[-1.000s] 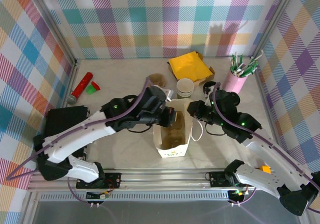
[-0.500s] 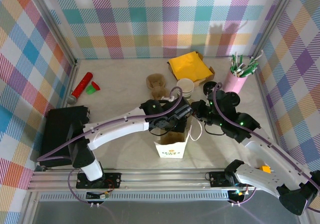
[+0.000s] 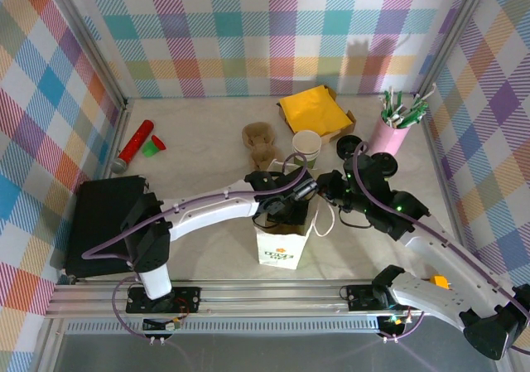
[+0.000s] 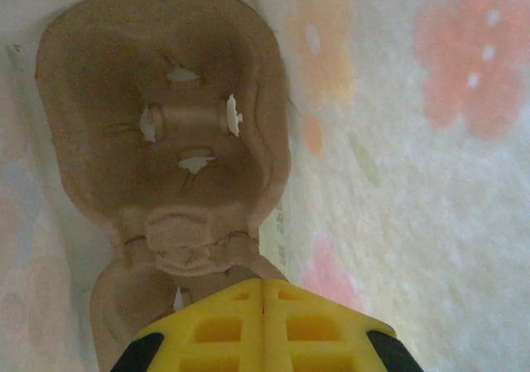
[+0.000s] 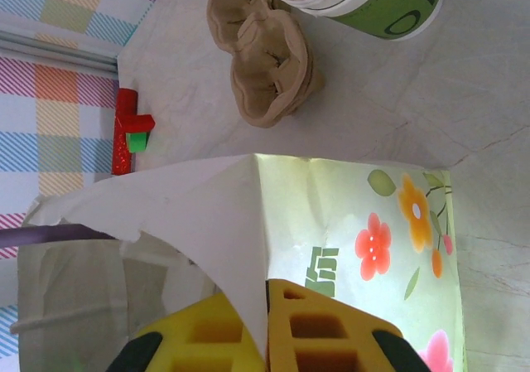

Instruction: Pack the takeout coffee

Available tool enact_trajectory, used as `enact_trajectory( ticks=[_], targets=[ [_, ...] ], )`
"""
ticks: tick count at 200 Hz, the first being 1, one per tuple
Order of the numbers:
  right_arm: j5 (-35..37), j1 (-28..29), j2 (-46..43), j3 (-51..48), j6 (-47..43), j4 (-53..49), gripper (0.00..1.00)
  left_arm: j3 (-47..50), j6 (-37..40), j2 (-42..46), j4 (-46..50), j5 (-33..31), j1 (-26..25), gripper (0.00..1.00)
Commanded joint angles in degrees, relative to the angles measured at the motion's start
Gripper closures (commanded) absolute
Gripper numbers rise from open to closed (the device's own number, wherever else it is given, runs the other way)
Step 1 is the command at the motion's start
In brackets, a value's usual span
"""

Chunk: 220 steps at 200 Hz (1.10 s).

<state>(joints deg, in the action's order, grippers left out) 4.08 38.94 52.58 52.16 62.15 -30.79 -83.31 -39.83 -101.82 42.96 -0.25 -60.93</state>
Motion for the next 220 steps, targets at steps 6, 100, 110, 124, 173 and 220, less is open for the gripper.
enact_trajectory(
  ticks=[6, 100, 110, 124, 173, 220],
  targets=[
    [0.18, -0.18, -1.15, -0.49, 0.52, 1.26, 0.92, 2.49, -0.43, -1.96, -3.34, 2.45, 0.90, 0.99],
    [0.99, -0.18, -0.45, 0.78, -0.65, 1.57, 0.93, 5.47, -0.33, -6.98, -6.04, 6.72, 0.98, 1.00],
    [1.04, -0.18, -0.54, 0.92, -0.78, 1.60, 0.94, 5.74, -0.42, -7.14, -6.05, 6.89, 1.06, 1.00],
    [1.40, -0.18, -0.55, 1.33, -1.13, 1.28, 0.94, 6.26, -0.42, -7.13, -6.05, 6.93, 1.07, 1.00],
    [4.07, -0.18, -0.75, 2.87, -2.89, -2.38, 0.95, 7.52, -0.68, -4.91, -6.14, 6.14, 1.08, 1.00],
    [5.41, -0.18, -1.48, 3.00, -3.54, -3.40, 0.96, 7.11, -0.33, -6.17, -6.53, 6.90, 1.33, 1.00]
  ],
)
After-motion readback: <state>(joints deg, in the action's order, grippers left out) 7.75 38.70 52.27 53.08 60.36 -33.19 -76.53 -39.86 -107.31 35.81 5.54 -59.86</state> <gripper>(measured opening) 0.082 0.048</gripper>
